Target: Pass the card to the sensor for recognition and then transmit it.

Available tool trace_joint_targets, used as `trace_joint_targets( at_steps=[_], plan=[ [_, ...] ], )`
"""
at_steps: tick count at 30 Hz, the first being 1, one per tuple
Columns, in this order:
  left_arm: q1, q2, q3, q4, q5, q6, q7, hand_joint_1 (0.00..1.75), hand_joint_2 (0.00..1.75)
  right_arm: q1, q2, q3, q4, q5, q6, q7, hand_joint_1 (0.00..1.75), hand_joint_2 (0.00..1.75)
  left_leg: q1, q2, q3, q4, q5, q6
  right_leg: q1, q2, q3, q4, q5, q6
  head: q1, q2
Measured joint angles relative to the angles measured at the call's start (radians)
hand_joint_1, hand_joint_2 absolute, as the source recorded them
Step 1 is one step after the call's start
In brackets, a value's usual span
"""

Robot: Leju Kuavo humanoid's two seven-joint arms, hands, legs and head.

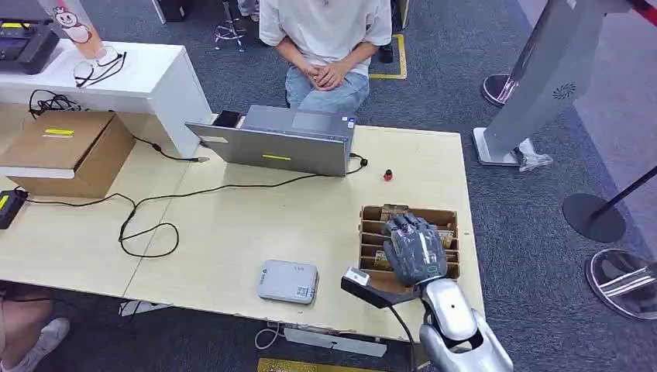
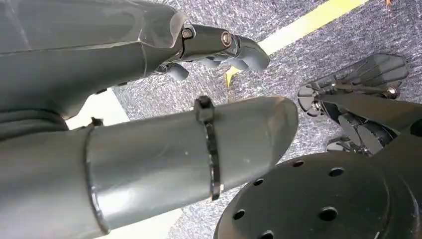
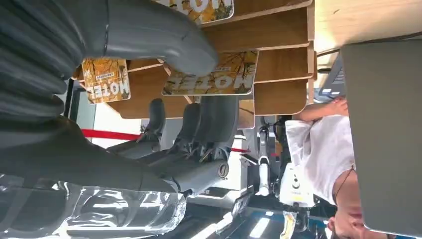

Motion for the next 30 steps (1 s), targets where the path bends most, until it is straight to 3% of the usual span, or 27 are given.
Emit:
trace_joint_targets(
  at_steps=[6,12,14,16,30],
  plan=[
    [0.000,0.000,0.000,0.000,0.001,0.000,0.003,0.00,0.00,-0.005,0.000,0.000,0.009,0.000,0.000,0.001,1.29,1.75,0.000,0.000,0.000,0.000,0.000,0.000,0.000,0.000,0.000,0.000,0.000,0.000,0.000,0.000],
    [0.000,0.000,0.008,0.000,0.001,0.000,0.007,0.00,0.00,-0.008,0.000,-0.002,0.013,0.000,-0.001,0.005,1.38,1.75,0.000,0.000,0.000,0.000,0.000,0.000,0.000,0.000,0.000,0.000,0.000,0.000,0.000,0.000],
    [0.000,0.000,0.010,0.000,0.001,0.000,0.007,0.00,0.00,-0.010,0.000,-0.002,0.014,0.000,-0.001,0.006,1.64,1.75,0.000,0.000,0.000,0.000,0.000,0.000,0.000,0.000,0.000,0.000,0.000,0.000,0.000,0.000],
    [0.000,0.000,0.012,0.000,0.001,0.000,0.007,0.00,0.00,-0.012,0.000,-0.003,0.017,0.000,-0.001,0.006,1.73,1.75,0.000,0.000,0.000,0.000,0.000,0.000,0.000,0.000,0.000,0.000,0.000,0.000,0.000,0.000],
    [0.000,-0.008,0.018,0.000,-0.014,-0.008,0.008,0.00,0.00,-0.021,0.002,-0.004,0.029,-0.003,-0.018,-0.010,1.75,1.75,0.000,0.000,0.000,0.000,0.000,0.000,0.000,0.000,0.000,0.000,0.000,0.000,0.000,0.000]
  ],
)
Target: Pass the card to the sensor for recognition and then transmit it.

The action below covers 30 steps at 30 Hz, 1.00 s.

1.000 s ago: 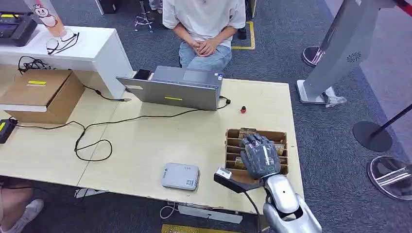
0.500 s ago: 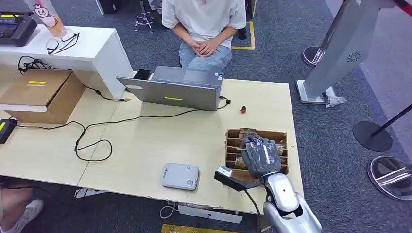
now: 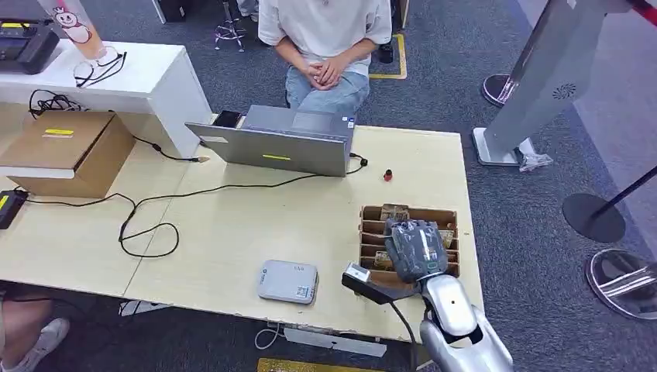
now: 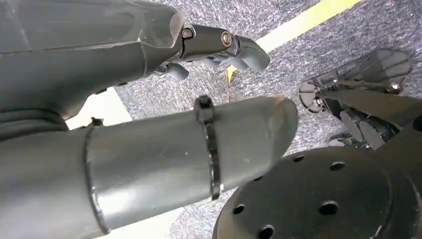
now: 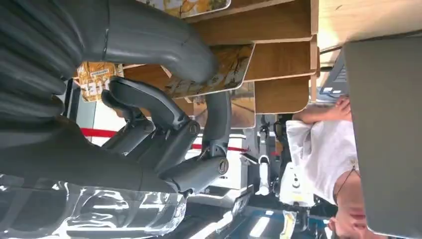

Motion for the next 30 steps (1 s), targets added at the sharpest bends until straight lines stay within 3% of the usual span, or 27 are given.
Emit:
trace_joint_targets(
  at_steps=[18,30],
  plan=[
    [0.000,-0.007,0.030,-0.003,-0.021,-0.005,-0.002,0.00,0.00,0.002,0.000,-0.006,0.000,-0.016,-0.055,-0.016,1.75,1.75,0.000,0.000,0.000,0.000,0.000,0.000,0.000,0.000,0.000,0.000,0.000,0.000,0.000,0.000],
    [0.000,-0.007,0.047,-0.003,-0.036,-0.005,-0.010,0.00,0.00,0.022,0.000,-0.016,-0.087,-0.019,-0.086,-0.026,1.75,1.75,0.000,0.000,0.000,0.000,0.000,0.000,0.000,0.000,0.000,0.000,0.000,0.000,0.000,0.000]
  ],
)
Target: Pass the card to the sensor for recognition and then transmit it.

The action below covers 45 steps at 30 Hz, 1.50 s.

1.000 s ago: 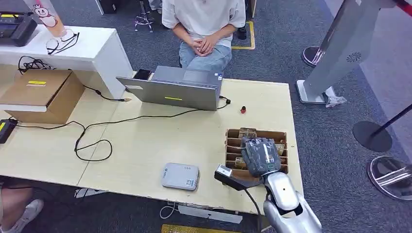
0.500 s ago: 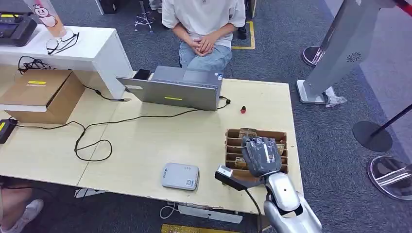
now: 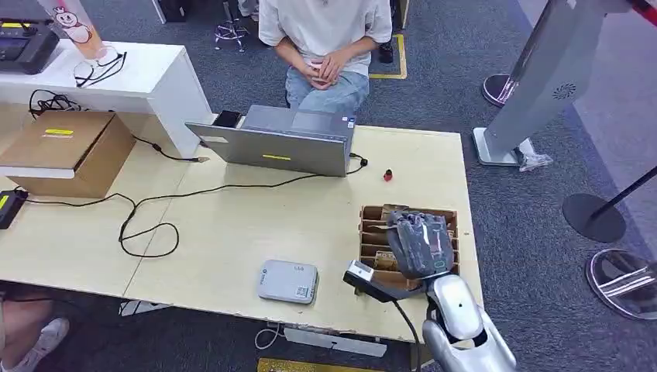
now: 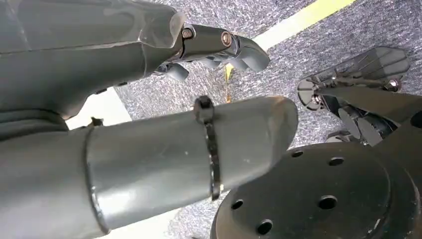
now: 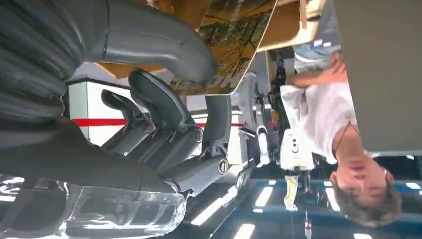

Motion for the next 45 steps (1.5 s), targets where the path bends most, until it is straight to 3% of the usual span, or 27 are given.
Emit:
trace_joint_targets(
  at_steps=[35,45],
  plan=[
    [-0.002,0.000,0.021,0.000,-0.032,0.005,-0.004,0.00,0.00,0.030,0.001,-0.022,-0.147,-0.053,-0.073,-0.050,1.75,1.75,0.000,0.000,0.000,0.000,0.000,0.000,0.000,0.000,0.000,0.000,0.000,0.000,0.000,0.000],
    [-0.018,-0.003,0.021,0.000,-0.055,0.014,-0.009,0.00,0.00,-0.069,0.055,-0.021,-0.066,-0.173,-0.145,-0.098,1.75,1.75,0.000,0.000,0.000,0.000,0.001,-0.001,0.000,0.000,0.000,0.000,0.001,-0.001,0.000,0.000]
  ],
)
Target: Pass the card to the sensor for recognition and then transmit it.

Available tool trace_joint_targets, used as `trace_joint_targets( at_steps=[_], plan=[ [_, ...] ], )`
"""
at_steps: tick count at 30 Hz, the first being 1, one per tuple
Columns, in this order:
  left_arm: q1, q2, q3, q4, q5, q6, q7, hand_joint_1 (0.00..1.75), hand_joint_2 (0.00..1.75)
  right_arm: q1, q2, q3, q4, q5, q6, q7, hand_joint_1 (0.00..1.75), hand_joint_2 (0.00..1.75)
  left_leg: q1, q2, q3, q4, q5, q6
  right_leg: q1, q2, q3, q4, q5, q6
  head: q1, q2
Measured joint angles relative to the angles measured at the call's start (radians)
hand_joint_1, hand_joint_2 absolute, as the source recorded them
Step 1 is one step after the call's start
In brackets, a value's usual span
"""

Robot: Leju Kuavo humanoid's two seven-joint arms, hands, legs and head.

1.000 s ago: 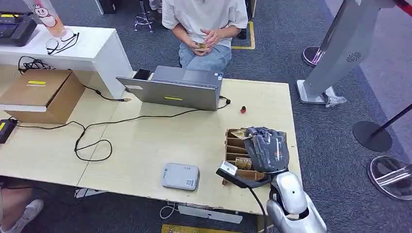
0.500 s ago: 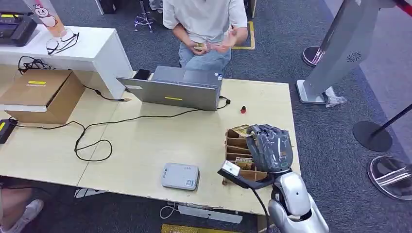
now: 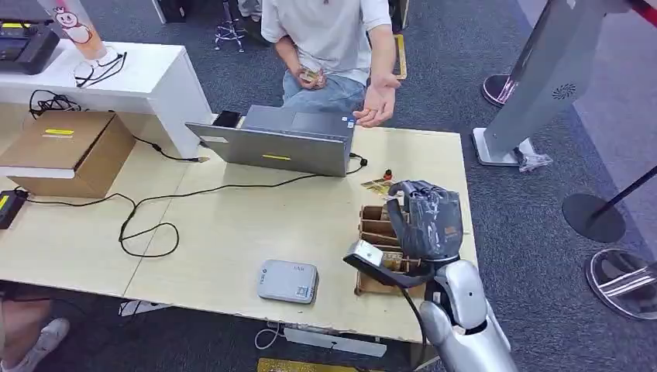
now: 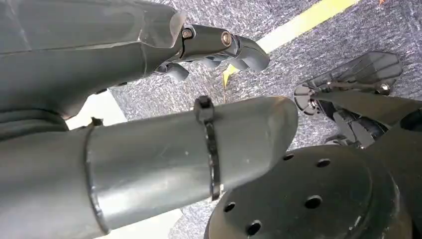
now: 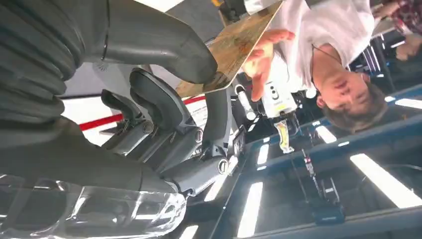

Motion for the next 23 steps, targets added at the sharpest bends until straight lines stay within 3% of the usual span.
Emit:
trace_joint_targets(
  at_steps=[8,23],
  plan=[
    [-0.029,-0.001,-0.001,0.001,-0.022,0.002,0.016,0.00,0.00,-0.097,0.046,0.000,0.100,-0.024,-0.037,0.005,1.75,1.75,0.000,0.000,0.000,0.000,0.000,0.000,0.000,0.000,0.000,0.000,0.000,0.000,0.000,0.000],
    [-0.050,-0.003,-0.014,0.003,-0.030,0.008,0.025,0.00,0.00,-0.181,0.117,0.000,0.258,0.022,-0.095,0.031,1.75,1.75,0.000,0.000,0.000,0.000,0.000,0.000,0.000,0.000,0.000,0.000,0.000,-0.001,0.000,0.000]
  ],
)
